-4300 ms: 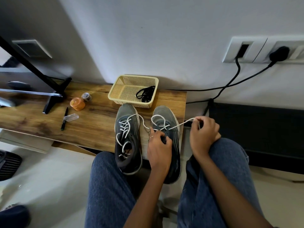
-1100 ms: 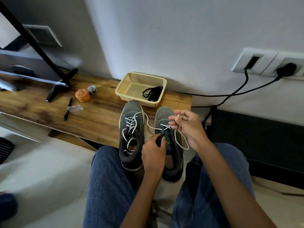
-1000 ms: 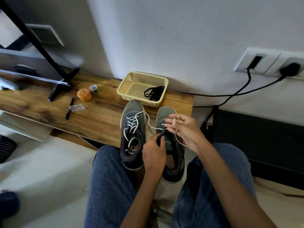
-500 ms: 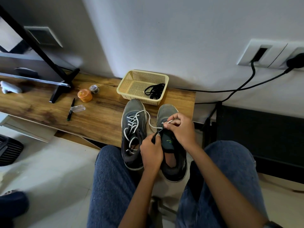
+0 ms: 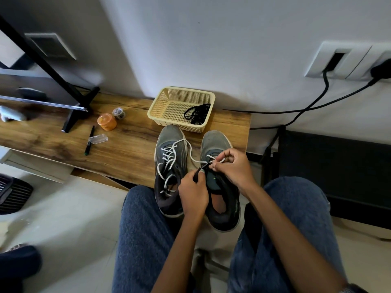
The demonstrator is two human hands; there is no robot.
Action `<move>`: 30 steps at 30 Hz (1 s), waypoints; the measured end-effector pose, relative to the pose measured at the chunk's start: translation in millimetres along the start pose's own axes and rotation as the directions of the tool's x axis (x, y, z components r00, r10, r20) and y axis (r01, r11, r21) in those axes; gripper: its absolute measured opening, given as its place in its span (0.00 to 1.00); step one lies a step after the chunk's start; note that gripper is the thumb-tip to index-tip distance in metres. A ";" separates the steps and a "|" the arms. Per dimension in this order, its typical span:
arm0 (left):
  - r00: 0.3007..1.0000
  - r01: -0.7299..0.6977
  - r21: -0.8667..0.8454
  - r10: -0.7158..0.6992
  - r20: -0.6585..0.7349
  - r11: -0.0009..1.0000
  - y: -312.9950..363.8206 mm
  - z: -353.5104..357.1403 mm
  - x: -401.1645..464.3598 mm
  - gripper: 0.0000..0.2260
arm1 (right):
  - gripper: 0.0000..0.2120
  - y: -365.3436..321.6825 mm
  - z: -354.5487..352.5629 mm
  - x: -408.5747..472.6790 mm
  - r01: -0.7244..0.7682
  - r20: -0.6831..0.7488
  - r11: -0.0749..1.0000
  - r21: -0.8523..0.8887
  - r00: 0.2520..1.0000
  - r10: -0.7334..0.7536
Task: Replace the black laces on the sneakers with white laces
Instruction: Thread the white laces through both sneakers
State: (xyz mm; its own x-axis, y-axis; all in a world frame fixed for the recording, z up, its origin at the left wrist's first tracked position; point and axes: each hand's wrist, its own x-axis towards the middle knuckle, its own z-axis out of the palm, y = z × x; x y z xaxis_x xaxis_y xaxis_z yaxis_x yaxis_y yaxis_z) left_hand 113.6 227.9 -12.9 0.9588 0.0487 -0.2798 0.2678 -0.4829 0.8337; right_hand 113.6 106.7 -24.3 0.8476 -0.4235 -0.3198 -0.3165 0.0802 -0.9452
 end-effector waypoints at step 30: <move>0.992 -0.127 0.111 0.129 -0.008 0.986 -5.3 4.7 -4.1 0.11 | 0.22 20.2 18.8 -1.4 0.188 -0.120 0.931 -0.314 0.965 -0.235</move>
State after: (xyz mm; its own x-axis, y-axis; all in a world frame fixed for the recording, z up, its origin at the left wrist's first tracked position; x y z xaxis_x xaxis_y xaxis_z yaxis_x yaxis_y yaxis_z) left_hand 107.7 226.2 -18.4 0.9861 -0.0067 -0.1661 0.1316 -0.5792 0.8045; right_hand 114.0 125.8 -44.2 0.8408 -0.5356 -0.0783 -0.2693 -0.2883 -0.9189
